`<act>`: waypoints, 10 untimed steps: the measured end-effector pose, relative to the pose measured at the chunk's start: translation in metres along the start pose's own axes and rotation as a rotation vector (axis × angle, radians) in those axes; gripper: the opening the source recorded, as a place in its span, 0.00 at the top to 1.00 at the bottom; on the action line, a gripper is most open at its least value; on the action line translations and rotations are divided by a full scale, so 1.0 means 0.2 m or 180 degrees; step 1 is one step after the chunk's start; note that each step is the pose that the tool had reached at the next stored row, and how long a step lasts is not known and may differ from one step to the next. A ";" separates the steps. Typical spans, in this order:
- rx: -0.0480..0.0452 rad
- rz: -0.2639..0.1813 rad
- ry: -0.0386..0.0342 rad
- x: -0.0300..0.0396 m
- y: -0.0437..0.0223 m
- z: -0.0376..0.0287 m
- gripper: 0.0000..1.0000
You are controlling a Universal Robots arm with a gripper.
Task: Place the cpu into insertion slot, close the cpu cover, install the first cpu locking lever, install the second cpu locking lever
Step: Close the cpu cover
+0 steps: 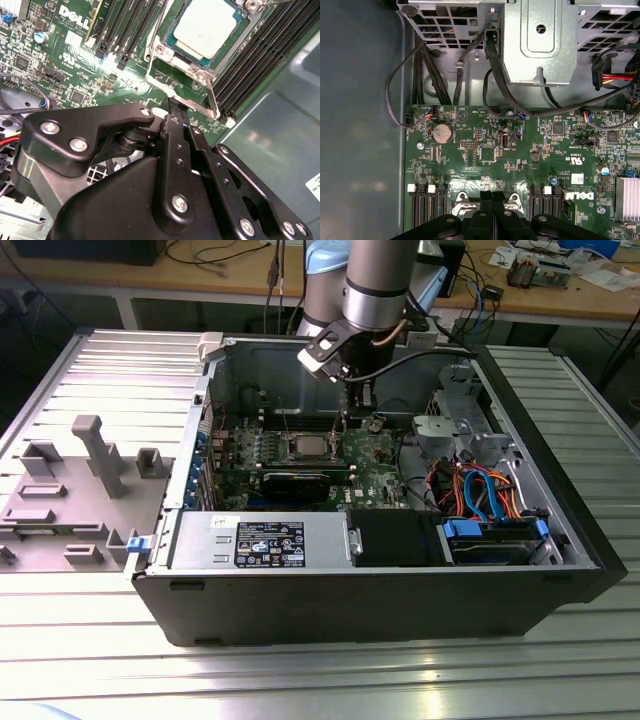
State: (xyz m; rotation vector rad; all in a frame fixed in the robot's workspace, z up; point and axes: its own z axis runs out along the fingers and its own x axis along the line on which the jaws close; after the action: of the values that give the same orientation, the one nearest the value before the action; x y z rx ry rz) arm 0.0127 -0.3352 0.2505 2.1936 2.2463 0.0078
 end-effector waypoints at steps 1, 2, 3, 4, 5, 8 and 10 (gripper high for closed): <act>0.0000 0.0000 0.0000 0.000 -0.001 0.000 0.89; 0.0000 0.0000 0.0000 0.000 -0.002 0.000 0.89; 0.0000 0.0001 0.0000 0.000 -0.003 0.000 0.89; 0.0000 0.0000 0.0000 0.000 -0.004 0.000 0.89; 0.0000 0.0000 0.0000 0.000 -0.006 0.000 0.89; 0.0000 0.0000 0.0000 0.000 -0.010 0.000 0.89; 0.0000 0.0000 0.0000 0.000 -0.014 0.000 0.89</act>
State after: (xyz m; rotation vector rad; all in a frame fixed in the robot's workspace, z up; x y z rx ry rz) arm 0.0099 -0.3352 0.2505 2.1937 2.2462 0.0078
